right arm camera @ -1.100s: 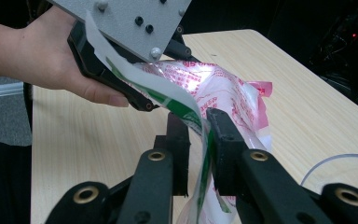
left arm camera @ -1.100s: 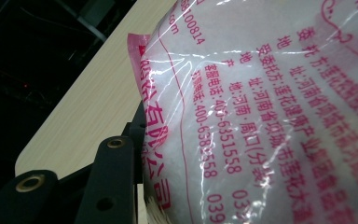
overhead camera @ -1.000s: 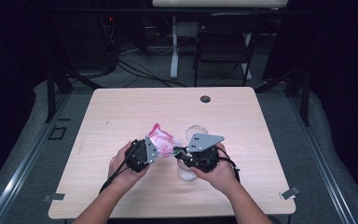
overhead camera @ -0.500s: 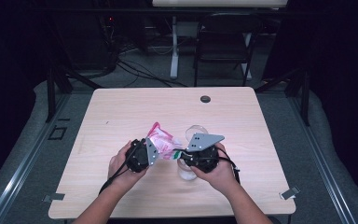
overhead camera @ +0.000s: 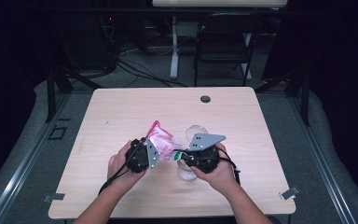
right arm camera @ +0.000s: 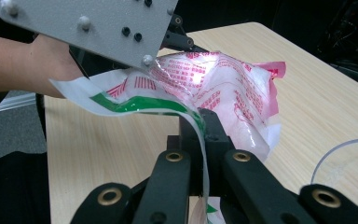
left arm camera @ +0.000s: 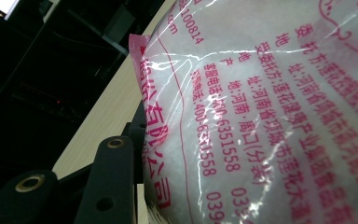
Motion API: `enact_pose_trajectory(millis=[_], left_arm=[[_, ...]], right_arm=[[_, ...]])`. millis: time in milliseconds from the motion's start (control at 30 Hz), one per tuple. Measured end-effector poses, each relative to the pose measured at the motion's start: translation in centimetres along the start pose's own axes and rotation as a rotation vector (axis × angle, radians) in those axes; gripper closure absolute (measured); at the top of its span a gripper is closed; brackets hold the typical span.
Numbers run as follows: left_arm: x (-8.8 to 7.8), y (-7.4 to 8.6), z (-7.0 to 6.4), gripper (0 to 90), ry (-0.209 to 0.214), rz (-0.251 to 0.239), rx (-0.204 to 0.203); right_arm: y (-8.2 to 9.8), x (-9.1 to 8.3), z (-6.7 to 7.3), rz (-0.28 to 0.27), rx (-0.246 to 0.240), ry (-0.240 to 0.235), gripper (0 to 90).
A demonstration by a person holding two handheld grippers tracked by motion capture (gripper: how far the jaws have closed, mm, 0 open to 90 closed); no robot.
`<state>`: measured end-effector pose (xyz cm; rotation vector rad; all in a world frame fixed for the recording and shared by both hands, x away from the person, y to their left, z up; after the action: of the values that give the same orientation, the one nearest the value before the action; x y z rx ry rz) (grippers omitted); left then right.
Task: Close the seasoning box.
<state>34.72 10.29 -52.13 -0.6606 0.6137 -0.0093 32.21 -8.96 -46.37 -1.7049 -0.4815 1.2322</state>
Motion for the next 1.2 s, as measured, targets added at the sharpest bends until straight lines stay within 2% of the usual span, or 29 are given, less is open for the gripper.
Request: enact_pose_trajectory(millis=[33,233,467,633,933,1000,1200], left_arm=[[-0.06,0.0,0.0,58.6,-0.003,0.002,0.012],[-0.16,-0.04,0.02,58.4,-0.023,-0.014,0.015],[-0.27,-0.29,0.0,58.3,-0.045,-0.018,0.046],[-0.27,-0.41,-0.02,58.4,-0.057,-0.025,0.058],[-0.29,-0.58,-0.14,58.3,-0.07,-0.028,0.069],[-0.39,-0.7,-0.04,58.3,-0.079,-0.023,0.093],[-0.47,-0.95,0.05,58.3,-0.093,-0.024,0.109]], right_arm=[[0.01,-0.02,-0.02,0.001,0.002,-0.002,90.0],[-0.1,-0.1,0.04,-0.003,0.025,-0.01,90.0],[-0.06,-0.26,-0.15,-0.003,0.052,-0.021,90.0],[0.0,-0.33,-0.36,0.002,0.079,-0.044,90.0],[0.07,-0.42,-0.5,0.002,0.097,-0.053,90.0],[0.08,-0.48,-0.54,0.001,0.103,-0.054,90.0],[0.14,-0.63,-0.71,-0.006,0.111,-0.059,90.0]])
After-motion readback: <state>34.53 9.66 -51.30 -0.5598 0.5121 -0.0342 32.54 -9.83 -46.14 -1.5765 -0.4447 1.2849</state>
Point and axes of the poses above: each handheld gripper's, and its own axes: x roughly forward along the jaws, y roughly out of its underside, z roughly to its left, the point moved 3 cm from there along x, roughly forward along the jaws, and after that the axes turned 2 degrees about z, right-handed, at the moved point
